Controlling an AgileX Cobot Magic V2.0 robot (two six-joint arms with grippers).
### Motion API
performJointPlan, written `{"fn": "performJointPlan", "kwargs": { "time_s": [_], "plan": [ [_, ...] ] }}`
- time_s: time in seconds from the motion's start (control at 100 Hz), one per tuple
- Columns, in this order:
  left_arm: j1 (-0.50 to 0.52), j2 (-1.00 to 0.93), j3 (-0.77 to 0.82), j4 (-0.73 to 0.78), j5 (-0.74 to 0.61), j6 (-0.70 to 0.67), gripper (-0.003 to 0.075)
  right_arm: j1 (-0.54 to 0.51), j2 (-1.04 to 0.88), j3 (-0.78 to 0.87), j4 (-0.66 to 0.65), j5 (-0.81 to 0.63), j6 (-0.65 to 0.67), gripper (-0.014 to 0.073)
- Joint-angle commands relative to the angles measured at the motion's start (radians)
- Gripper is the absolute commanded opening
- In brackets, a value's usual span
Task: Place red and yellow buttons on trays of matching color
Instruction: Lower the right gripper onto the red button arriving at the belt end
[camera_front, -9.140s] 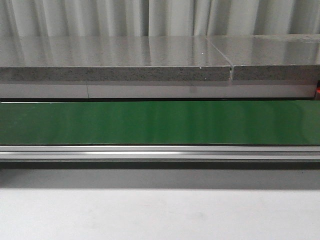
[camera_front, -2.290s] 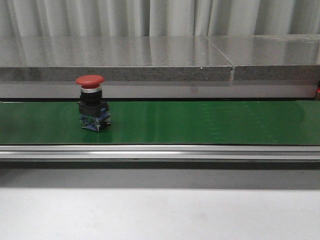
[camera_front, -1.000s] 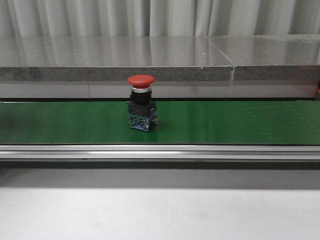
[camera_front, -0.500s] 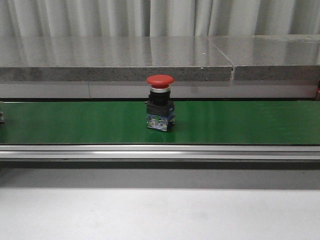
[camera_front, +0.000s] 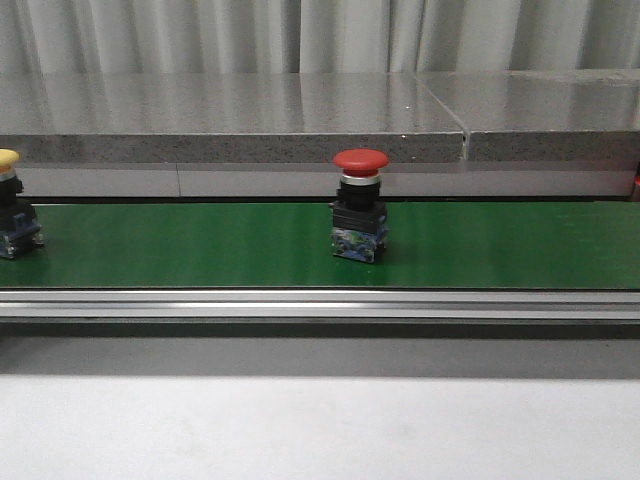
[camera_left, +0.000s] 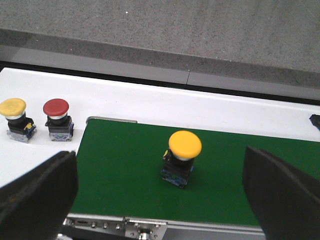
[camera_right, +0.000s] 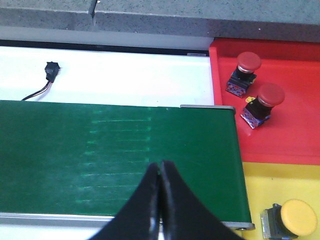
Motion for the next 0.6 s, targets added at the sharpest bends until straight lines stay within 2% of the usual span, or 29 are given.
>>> {"fn": "performJointPlan", "kwargs": {
  "time_s": [0.0,0.09,0.18,0.3,0.47,0.59],
  "plan": [
    [-0.007,-0.08,0.035,-0.001,-0.088,-0.002,0.0648,0.001,-0.007,-0.035,-0.007,-0.061,-0.007,-0.0068],
    [-0.007,-0.16,0.092,-0.001,-0.083,-0.002,0.0592,0.001,-0.007,-0.035,-0.007,-0.061,-0.007,-0.0068],
    [-0.007,-0.224,0.131,-0.009,-0.074,-0.002,0.0493,0.001,-0.007,-0.035,-0.007,-0.061,-0.007,-0.0068],
    [-0.007,-0.286,0.164,-0.018,-0.068,-0.002,0.0309,0.001,-0.007,-0.035,-0.007,-0.061,-0.007,-0.0068],
    [-0.007,-0.308,0.173,-0.018,-0.067,-0.002,-0.0001,0.001,-0.007,-0.035,-0.007,-0.063,-0.007,-0.0068],
    [-0.007,-0.308,0.173,-0.018,-0.067,-0.002,-0.0019,0.001,-0.004,-0.035,-0.007,-0.063,-0.007,-0.0068]
  ]
}}
